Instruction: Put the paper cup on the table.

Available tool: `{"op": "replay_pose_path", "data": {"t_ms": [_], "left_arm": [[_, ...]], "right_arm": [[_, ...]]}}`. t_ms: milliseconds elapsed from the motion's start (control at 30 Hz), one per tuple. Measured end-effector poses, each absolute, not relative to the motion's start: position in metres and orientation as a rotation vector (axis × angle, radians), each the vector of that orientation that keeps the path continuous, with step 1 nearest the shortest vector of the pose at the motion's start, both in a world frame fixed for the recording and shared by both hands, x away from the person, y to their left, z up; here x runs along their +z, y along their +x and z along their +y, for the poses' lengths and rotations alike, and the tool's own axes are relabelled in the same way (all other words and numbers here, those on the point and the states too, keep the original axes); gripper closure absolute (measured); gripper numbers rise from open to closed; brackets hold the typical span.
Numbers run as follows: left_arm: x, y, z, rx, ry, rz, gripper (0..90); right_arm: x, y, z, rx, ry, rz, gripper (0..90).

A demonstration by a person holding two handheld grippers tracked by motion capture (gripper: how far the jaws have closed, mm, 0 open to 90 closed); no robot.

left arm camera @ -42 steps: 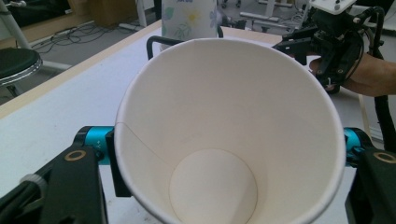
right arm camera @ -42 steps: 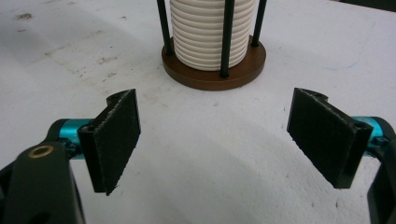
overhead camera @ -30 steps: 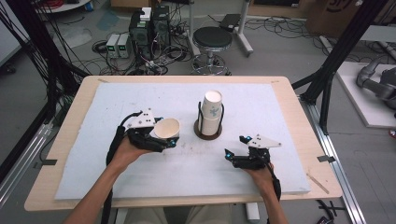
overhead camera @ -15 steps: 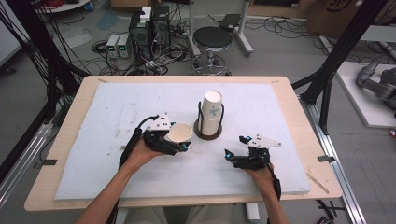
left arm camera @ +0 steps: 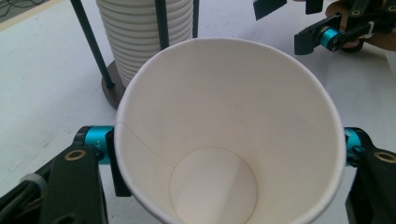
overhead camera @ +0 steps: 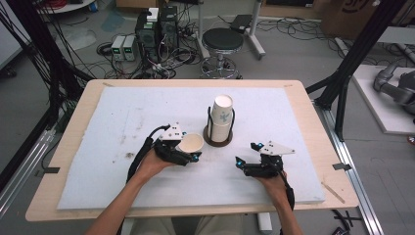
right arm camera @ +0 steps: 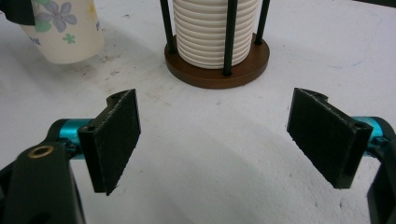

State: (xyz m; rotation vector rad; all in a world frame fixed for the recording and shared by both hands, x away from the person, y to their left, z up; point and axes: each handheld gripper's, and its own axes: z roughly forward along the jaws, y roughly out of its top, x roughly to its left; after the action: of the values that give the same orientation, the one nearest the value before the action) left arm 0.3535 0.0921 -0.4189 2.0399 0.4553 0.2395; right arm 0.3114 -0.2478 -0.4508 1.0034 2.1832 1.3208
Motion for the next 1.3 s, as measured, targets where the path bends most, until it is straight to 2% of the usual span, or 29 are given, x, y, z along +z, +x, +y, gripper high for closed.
{"op": "replay_pose_path", "data": {"t_ms": [833,1000,1100,1200,1300], "left_arm": [[-0.434,0.361,0.086,0.188,2.083,0.495,29.0],[-0.436,0.361,0.085,0.175,2.104,0.507,25.3],[-0.440,0.361,0.084,0.158,2.150,0.532,17.5],[-0.441,0.361,0.084,0.135,2.152,0.563,13.7],[-0.441,0.358,0.086,0.160,2.122,0.558,13.0]], "right_arm": [[-0.451,0.311,-0.248,1.319,0.997,2.181,17.7],[-0.451,0.311,-0.247,1.319,1.003,2.182,17.7],[-0.451,0.311,-0.247,1.314,1.014,2.186,17.8],[-0.451,0.311,-0.247,1.313,1.004,2.185,17.7],[-0.451,0.311,-0.247,1.313,1.008,2.186,17.7]]}}
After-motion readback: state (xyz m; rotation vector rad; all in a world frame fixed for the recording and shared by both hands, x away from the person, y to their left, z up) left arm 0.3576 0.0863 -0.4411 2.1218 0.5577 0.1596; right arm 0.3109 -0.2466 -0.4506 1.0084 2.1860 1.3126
